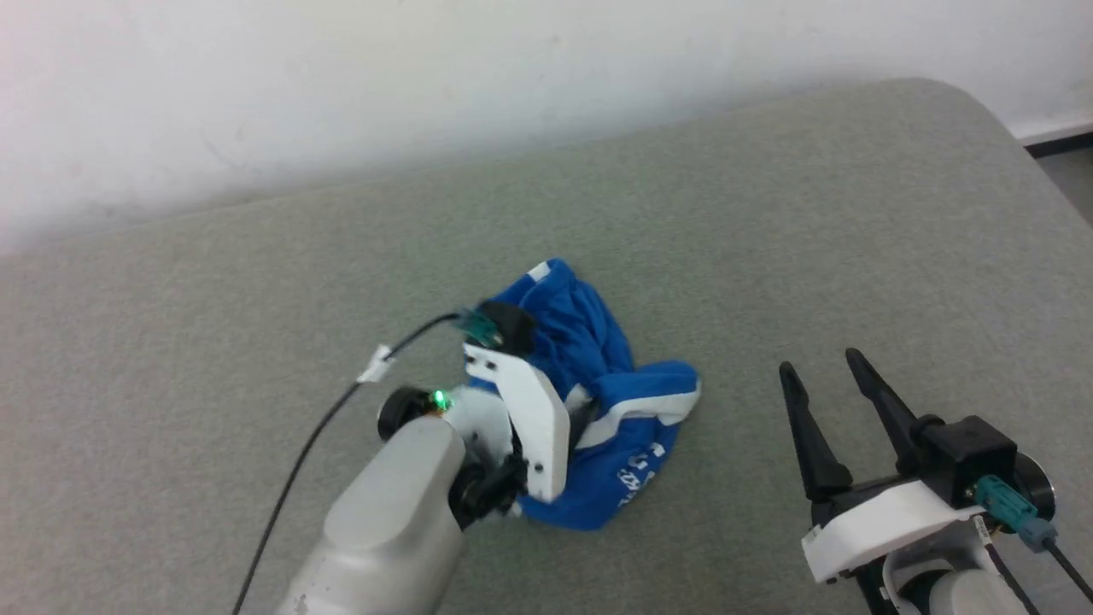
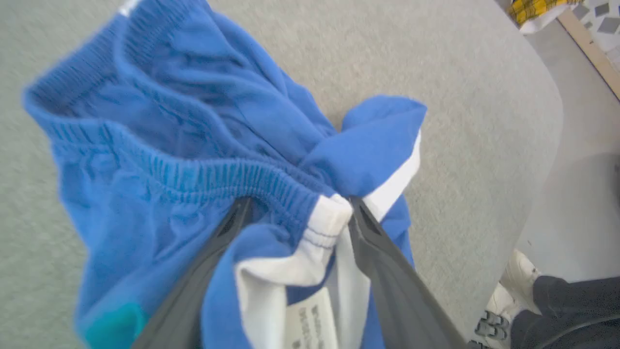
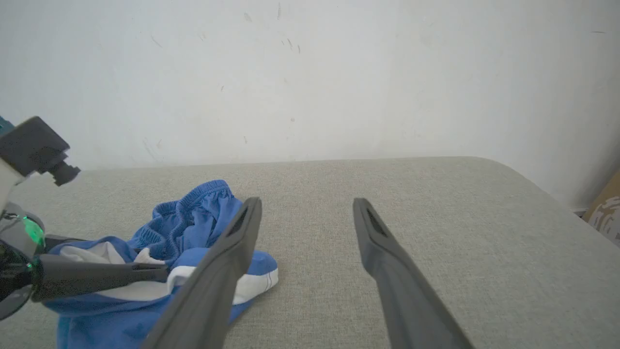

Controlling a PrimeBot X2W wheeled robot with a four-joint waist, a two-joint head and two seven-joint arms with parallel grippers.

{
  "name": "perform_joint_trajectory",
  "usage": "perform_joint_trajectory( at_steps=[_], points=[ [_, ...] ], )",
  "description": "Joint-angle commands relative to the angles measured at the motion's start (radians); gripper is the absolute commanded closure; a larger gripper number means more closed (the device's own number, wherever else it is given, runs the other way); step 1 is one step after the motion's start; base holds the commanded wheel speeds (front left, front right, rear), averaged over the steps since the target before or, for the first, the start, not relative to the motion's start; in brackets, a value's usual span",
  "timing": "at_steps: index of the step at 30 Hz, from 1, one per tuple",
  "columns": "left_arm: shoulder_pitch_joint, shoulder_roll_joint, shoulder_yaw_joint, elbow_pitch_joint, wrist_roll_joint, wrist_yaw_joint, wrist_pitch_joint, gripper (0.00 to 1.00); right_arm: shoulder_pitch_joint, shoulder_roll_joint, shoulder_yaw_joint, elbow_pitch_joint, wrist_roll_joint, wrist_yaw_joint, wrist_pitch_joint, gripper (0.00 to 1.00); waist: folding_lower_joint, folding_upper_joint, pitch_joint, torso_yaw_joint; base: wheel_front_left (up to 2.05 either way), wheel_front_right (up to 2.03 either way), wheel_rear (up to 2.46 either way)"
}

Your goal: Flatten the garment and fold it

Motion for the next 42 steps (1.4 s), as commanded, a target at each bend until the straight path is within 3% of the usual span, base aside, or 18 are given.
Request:
perform_joint_trajectory(
  at_steps=[1, 4, 8, 12, 16, 20, 28, 34, 35, 38, 42],
  points=[
    [0.017, 0.013, 0.034, -0.053, -0.013, 0.006, -0.092, 0.00, -0.018, 0.002, 0.005, 0.001, 0.004, -0.001, 0.005, 0.00, -0.0001, 0.0000, -0.004, 0.053, 0.00, 0.00, 0.00],
    [0.042, 0.030, 0.085, -0.166, 0.002, 0.024, -0.295, 0.00, -0.050, 0.002, 0.015, 0.002, 0.008, -0.001, 0.011, 0.00, -0.0001, 0.0000, -0.002, 0.094, 0.00, 0.00, 0.00],
    [0.109, 0.067, 0.143, -0.281, 0.051, 0.085, -0.534, 0.00, -0.127, 0.002, 0.022, 0.021, 0.013, -0.001, 0.040, 0.00, -0.0001, 0.0000, 0.010, 0.153, 0.00, 0.00, 0.00],
    [0.179, 0.095, 0.195, -0.342, 0.079, 0.140, -0.670, 0.00, -0.242, 0.002, 0.031, 0.097, 0.020, -0.001, 0.104, 0.00, -0.0001, 0.0000, 0.037, 0.213, 0.00, 0.00, 0.00],
    [0.239, 0.104, 0.252, -0.409, 0.107, 0.179, -0.705, 0.00, -0.387, -0.001, 0.043, 0.231, 0.041, -0.001, 0.212, 0.00, -0.0001, 0.0000, 0.080, 0.272, 0.00, 0.00, 0.00],
    [0.284, 0.093, 0.311, -0.499, 0.158, 0.190, -0.708, 0.00, -0.535, -0.011, 0.030, 0.393, 0.057, -0.001, 0.345, 0.00, -0.0001, 0.0000, 0.131, 0.328, 0.00, 0.00, 0.00],
    [0.337, 0.031, 0.392, -0.592, 0.226, 0.148, -0.709, 0.00, -0.731, -0.056, -0.023, 0.666, 0.033, -0.001, 0.610, 0.00, -0.0001, 0.0000, 0.223, 0.429, 0.00, 0.00, 0.00],
    [0.342, 0.013, 0.411, -0.591, 0.244, 0.125, -0.709, 0.00, -0.765, -0.069, -0.013, 0.750, 0.051, -0.001, 0.765, 0.02, -0.0001, 0.0000, 0.233, 0.454, 0.00, 0.00, 0.00],
    [0.344, 0.011, 0.413, -0.588, 0.245, 0.122, -0.709, 0.00, -0.766, -0.072, -0.006, 0.757, 0.061, -0.001, 0.793, 0.43, -0.0001, 0.0000, 0.230, 0.455, 0.00, 0.00, 0.00],
    [0.353, 0.009, 0.421, -0.578, 0.249, 0.118, -0.709, 0.00, -0.756, -0.075, 0.007, 0.752, 0.105, -0.001, 0.826, 1.00, -0.0001, 0.0000, 0.211, 0.448, 0.00, 0.00, 0.00],
    [0.367, 0.007, 0.431, -0.566, 0.250, 0.117, -0.709, 0.00, -0.726, -0.083, 0.016, 0.708, 0.147, -0.001, 0.783, 1.00, -0.0001, 0.0000, 0.174, 0.424, 0.00, 0.00, 0.00]
  ],
)
